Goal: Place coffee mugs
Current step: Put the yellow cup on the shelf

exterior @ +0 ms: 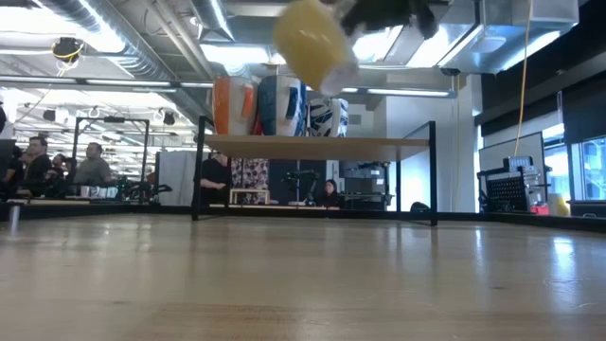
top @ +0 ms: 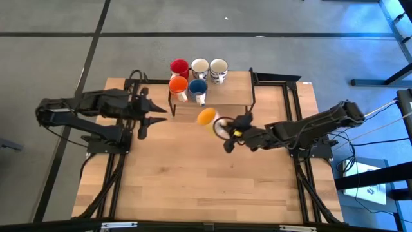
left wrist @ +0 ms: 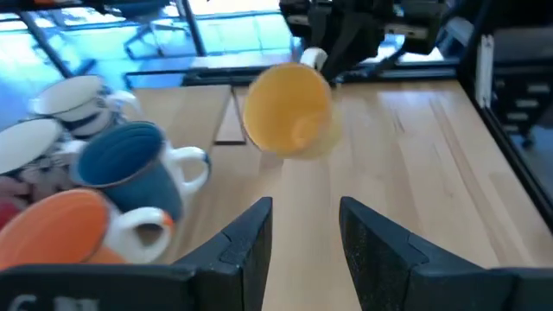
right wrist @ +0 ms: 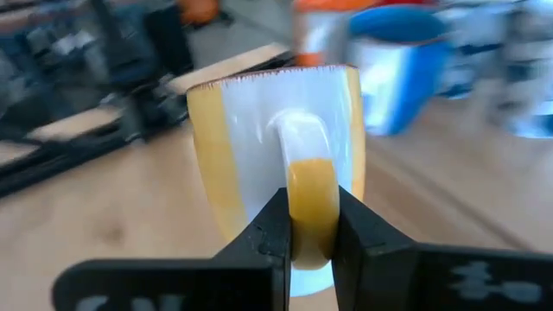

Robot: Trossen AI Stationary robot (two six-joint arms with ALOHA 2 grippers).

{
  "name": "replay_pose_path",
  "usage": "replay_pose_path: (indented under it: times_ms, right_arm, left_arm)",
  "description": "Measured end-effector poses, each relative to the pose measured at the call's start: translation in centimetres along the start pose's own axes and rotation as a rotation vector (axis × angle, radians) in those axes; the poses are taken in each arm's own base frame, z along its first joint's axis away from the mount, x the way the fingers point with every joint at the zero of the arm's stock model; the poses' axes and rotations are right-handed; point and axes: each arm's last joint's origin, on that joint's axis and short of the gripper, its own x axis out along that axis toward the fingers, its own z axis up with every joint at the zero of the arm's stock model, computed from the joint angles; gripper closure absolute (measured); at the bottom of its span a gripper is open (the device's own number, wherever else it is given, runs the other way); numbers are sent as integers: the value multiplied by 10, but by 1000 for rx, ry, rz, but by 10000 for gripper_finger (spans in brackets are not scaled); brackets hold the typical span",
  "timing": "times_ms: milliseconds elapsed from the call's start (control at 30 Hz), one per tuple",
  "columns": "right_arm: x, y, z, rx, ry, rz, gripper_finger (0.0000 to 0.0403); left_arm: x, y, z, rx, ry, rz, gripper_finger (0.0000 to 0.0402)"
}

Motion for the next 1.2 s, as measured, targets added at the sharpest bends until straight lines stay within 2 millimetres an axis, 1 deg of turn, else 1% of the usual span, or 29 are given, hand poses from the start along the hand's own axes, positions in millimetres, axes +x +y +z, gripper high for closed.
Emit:
replay_pose_path:
  times_ms: [100,200,300,467,700,833,1000,1200]
  right_arm:
    - [-8,-14,-2,37,-64,-94,372]
    - [-9,-28,-6,52,-112,-190,372]
    - [-1,-41,-10,86,-165,-258,369]
    - [16,-56,-22,117,-218,-298,372]
    - [25,-75,-41,156,-359,-308,372]
    - [34,-82,-50,154,-394,-305,372]
    - [51,-84,-55,120,-400,-297,372]
    - [61,-85,-61,103,-397,-320,372]
  left_arm:
    - [-7,2,-1,-15,-18,15,271]
    - [-7,2,-1,-15,-18,18,271]
    - [-7,2,-1,-12,-11,19,271]
    - [-2,1,-2,-5,16,19,271]
    - [-1,1,-2,-6,21,19,271]
    - [-1,1,-2,-7,21,19,271]
    - [-1,1,-2,-8,22,19,271]
    - [0,1,-2,-8,22,19,271]
